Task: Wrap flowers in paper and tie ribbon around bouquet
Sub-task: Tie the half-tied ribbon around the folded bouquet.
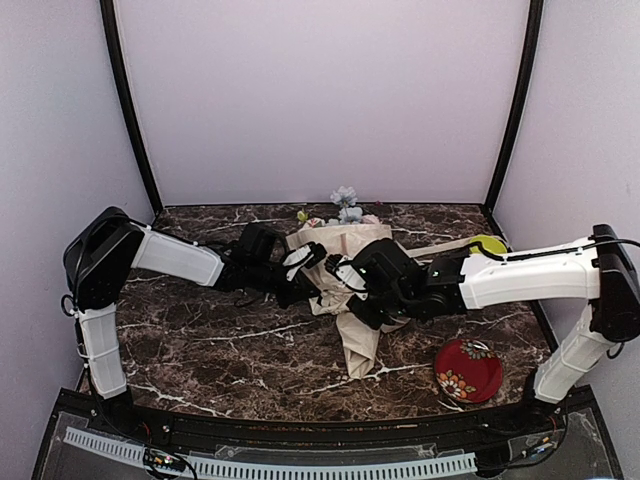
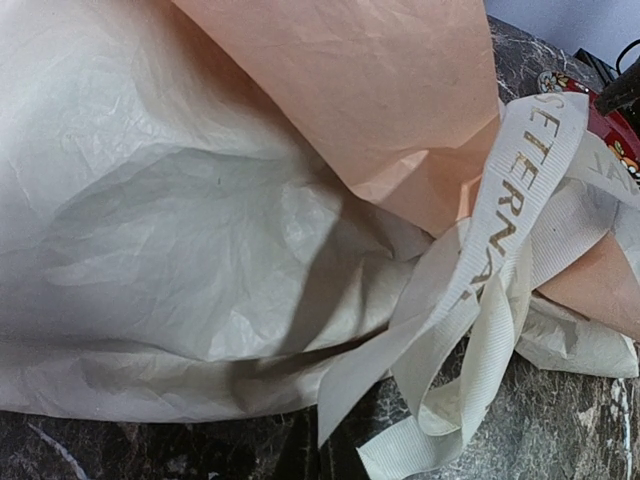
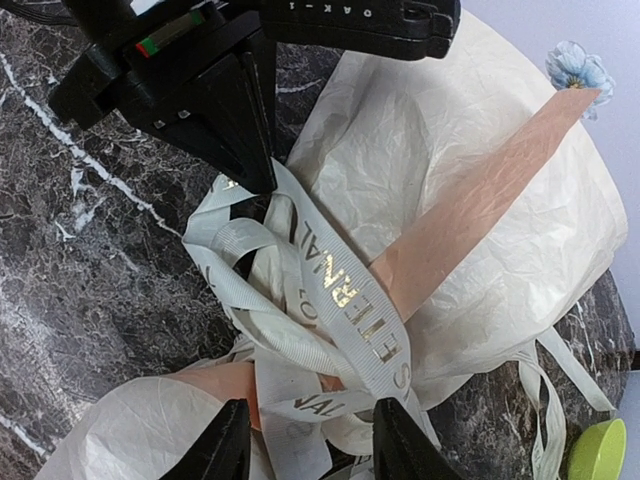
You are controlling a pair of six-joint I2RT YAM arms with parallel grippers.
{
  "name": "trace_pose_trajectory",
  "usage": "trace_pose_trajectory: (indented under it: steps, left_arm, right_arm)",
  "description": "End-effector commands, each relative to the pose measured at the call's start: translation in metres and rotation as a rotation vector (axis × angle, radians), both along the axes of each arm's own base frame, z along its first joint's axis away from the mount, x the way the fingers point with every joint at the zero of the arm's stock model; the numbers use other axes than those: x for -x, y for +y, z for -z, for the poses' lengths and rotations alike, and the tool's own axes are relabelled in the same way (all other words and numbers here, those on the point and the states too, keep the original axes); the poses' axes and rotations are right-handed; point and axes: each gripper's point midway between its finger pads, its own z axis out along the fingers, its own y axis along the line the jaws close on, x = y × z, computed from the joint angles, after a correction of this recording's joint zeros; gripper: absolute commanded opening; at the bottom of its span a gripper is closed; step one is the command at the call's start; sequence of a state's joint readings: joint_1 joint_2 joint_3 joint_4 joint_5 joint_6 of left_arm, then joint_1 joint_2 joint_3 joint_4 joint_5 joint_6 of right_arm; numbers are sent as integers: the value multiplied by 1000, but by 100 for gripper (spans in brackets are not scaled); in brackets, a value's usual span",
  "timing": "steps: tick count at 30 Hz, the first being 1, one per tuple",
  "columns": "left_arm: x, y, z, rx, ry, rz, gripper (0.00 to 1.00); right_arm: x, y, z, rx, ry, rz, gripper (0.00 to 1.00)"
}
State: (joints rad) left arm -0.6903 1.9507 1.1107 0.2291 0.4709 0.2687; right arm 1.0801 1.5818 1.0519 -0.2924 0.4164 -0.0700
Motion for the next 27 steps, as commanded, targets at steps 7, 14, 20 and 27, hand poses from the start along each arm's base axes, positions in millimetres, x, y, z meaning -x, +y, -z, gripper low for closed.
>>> trace_pose_trajectory:
  steps: [7, 14, 20, 27]
  left_arm:
    - [4, -3, -3, 4, 7, 24, 0]
    - [5, -3, -2, 4, 12, 25, 0]
    - [5, -3, -1, 0, 12, 26, 0]
    - [6, -1, 2, -10, 20, 24, 0]
  right_arm:
    - [-11, 11, -3, 17, -52, 18, 27]
    - [-12, 8, -18, -19, -74, 41, 0]
    - [2, 13, -32, -97, -14, -10, 0]
    - [25, 13, -51, -265, 140, -116, 0]
